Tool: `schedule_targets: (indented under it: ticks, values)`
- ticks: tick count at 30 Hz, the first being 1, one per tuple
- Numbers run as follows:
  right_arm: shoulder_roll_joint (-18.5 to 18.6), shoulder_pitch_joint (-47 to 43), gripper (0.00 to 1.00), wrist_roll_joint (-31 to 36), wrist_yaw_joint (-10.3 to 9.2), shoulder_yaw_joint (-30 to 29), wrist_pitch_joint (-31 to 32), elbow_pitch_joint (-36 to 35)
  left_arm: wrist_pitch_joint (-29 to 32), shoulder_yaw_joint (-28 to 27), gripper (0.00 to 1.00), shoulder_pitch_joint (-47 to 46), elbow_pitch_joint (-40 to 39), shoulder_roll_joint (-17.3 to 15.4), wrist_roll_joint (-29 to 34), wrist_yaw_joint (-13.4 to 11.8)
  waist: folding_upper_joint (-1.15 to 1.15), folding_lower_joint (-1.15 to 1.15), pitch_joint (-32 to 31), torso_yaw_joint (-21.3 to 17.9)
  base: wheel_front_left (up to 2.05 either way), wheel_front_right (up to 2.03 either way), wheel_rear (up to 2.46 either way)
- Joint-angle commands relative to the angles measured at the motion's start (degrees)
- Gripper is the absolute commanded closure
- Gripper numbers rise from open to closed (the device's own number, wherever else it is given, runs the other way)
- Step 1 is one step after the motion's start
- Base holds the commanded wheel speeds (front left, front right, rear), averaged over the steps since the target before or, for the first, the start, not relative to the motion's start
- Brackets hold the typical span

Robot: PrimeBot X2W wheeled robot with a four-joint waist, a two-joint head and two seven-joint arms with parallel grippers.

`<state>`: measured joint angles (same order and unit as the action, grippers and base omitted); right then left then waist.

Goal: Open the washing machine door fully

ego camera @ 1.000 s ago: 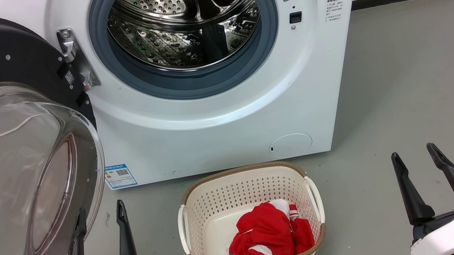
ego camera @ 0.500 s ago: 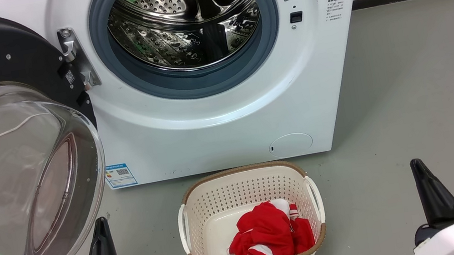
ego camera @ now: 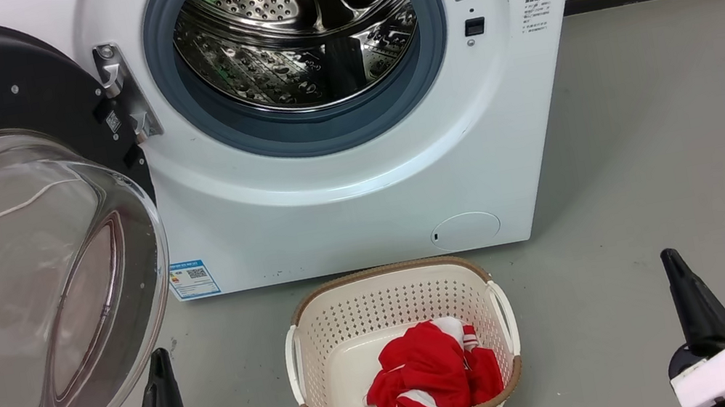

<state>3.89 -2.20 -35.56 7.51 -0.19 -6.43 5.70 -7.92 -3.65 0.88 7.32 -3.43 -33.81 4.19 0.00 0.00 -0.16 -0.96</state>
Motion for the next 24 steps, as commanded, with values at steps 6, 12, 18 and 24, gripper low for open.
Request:
schedule_targets:
  ticks: [6,12,18,24]
  values:
    - [0.7,2.6,1.00,-7.9,-0.01,-0.4,1.3,0.4,1.8,-0.4,1.00,-2.3,0.2,-0.1,-7.6,0.7,0.00,0.00,0.0,0.1,0.00,0.00,0.00]
    - [0.8,3.3,1.00,-12.8,-0.01,-0.6,2.1,1.1,3.0,-0.7,1.00,-2.8,0.8,0.0,-12.4,1.0,0.00,0.00,0.0,0.1,0.00,0.00,0.00]
    - [0.9,3.7,1.00,-17.5,-0.01,-0.8,2.9,1.8,4.2,-0.9,1.00,-3.3,1.4,0.0,-17.0,1.2,0.00,0.00,0.1,0.2,0.00,0.00,0.00]
    - [0.9,4.3,1.00,-21.9,-0.01,-1.1,3.7,2.4,5.3,-1.2,1.00,-3.7,2.0,0.1,-21.4,1.4,0.00,0.00,0.1,0.3,0.00,0.00,0.00]
